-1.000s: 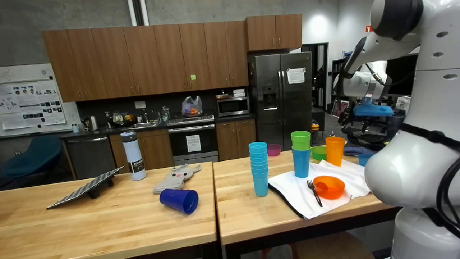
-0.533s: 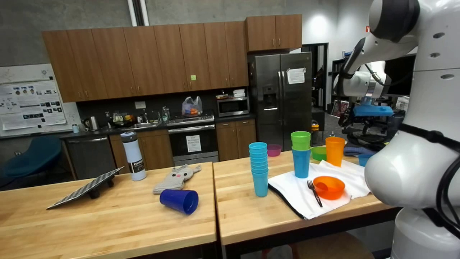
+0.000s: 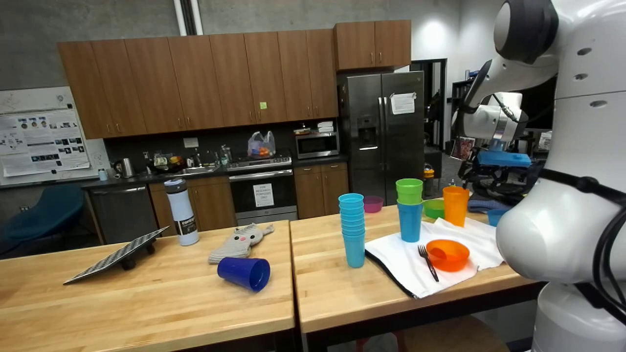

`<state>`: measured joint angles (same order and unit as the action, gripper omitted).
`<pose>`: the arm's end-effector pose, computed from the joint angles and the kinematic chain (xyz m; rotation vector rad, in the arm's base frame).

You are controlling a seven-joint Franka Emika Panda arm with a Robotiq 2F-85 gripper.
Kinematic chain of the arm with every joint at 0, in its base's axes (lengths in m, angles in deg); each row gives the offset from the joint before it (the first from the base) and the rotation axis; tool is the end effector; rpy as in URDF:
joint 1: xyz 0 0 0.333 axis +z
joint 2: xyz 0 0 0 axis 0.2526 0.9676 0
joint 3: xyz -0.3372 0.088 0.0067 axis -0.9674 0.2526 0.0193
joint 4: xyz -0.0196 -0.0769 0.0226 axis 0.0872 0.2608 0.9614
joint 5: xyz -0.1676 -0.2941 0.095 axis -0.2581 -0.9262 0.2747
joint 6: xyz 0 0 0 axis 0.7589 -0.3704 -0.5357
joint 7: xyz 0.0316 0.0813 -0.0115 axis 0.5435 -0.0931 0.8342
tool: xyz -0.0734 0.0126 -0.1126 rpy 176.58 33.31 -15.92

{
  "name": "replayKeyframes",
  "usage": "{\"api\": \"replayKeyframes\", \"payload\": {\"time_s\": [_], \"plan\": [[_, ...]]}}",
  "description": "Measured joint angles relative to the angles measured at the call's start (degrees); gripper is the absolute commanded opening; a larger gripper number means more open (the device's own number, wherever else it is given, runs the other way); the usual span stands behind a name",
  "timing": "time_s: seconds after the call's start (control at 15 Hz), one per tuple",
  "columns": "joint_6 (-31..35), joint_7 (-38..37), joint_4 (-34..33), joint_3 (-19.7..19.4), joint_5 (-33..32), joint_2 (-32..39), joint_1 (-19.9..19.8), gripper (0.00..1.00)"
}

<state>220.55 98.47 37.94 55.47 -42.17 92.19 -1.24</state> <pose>0.4392 -0.2942 0.4050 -2.9639 0.7365 -0.3695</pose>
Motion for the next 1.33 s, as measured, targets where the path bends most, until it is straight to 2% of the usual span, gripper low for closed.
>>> {"api": "replayKeyframes", "payload": {"time_s": [0.13, 0.2, 0.27, 0.4, 0.8, 0.93, 1.2, 1.33], "plan": [[0.0, 0.0, -0.2, 0.3, 0.0, 1.0, 0.0, 1.0], [0.0, -0.1, -0.2, 0.4, 0.0, 1.3, -0.1, 0.75], [0.0, -0.1, -0.2, 0.6, 0.0, 1.6, -0.1, 0.74], [0.0, -0.1, -0.4, 0.9, 0.0, 1.9, -0.3, 0.61], [0.0, -0.4, -0.7, 1.4, -0.2, 2.0, -0.3, 0.13], [0.0, -0.8, -0.7, 1.5, -0.2, 2.1, -0.3, 0.01], [-0.1, -1.4, -1.0, 1.6, -0.5, 2.1, -0.3, 0.01], [0.0, -2.9, -1.1, 1.6, -3.4, 1.6, -0.3, 0.01]]}}
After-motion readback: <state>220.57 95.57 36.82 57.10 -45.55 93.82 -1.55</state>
